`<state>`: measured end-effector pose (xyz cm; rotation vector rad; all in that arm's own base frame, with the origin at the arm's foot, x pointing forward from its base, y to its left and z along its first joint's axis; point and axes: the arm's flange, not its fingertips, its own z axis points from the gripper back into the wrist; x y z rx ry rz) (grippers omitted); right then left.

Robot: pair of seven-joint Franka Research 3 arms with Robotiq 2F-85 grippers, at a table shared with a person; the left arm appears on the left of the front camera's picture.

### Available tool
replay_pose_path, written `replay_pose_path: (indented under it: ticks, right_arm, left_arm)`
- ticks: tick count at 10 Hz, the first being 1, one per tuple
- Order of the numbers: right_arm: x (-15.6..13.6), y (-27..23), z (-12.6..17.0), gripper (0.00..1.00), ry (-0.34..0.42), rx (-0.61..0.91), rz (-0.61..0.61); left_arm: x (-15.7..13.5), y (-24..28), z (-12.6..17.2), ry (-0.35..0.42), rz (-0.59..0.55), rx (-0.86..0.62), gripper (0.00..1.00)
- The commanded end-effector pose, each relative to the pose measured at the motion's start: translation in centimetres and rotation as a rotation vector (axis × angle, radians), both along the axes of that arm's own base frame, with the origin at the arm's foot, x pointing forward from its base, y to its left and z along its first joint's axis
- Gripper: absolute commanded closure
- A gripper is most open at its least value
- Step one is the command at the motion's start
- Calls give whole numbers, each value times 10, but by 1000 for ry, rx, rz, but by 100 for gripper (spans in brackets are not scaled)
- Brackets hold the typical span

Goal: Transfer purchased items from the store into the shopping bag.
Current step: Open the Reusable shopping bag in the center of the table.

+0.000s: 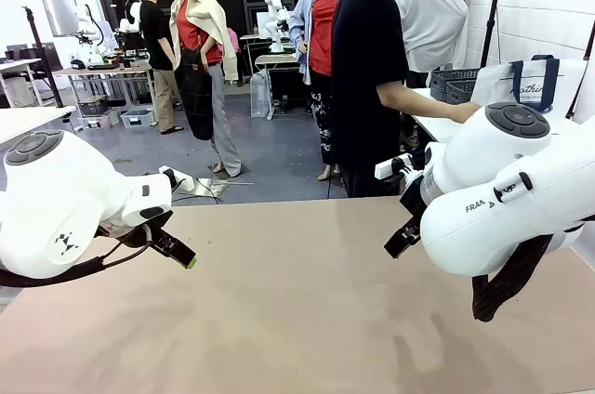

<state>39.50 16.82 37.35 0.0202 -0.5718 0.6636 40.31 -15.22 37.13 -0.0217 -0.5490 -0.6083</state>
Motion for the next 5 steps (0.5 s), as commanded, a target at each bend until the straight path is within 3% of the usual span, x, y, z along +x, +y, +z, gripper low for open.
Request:
replay_pose_path:
  ticks: [1, 5]
  right_arm:
    - [0, 0, 0, 0, 0, 0, 0]
    - [0, 0, 0, 0, 0, 0, 0]
  left_arm:
    - [0, 1, 0, 0, 2, -1, 0]
    - [0, 1, 0, 0, 2, -1, 0]
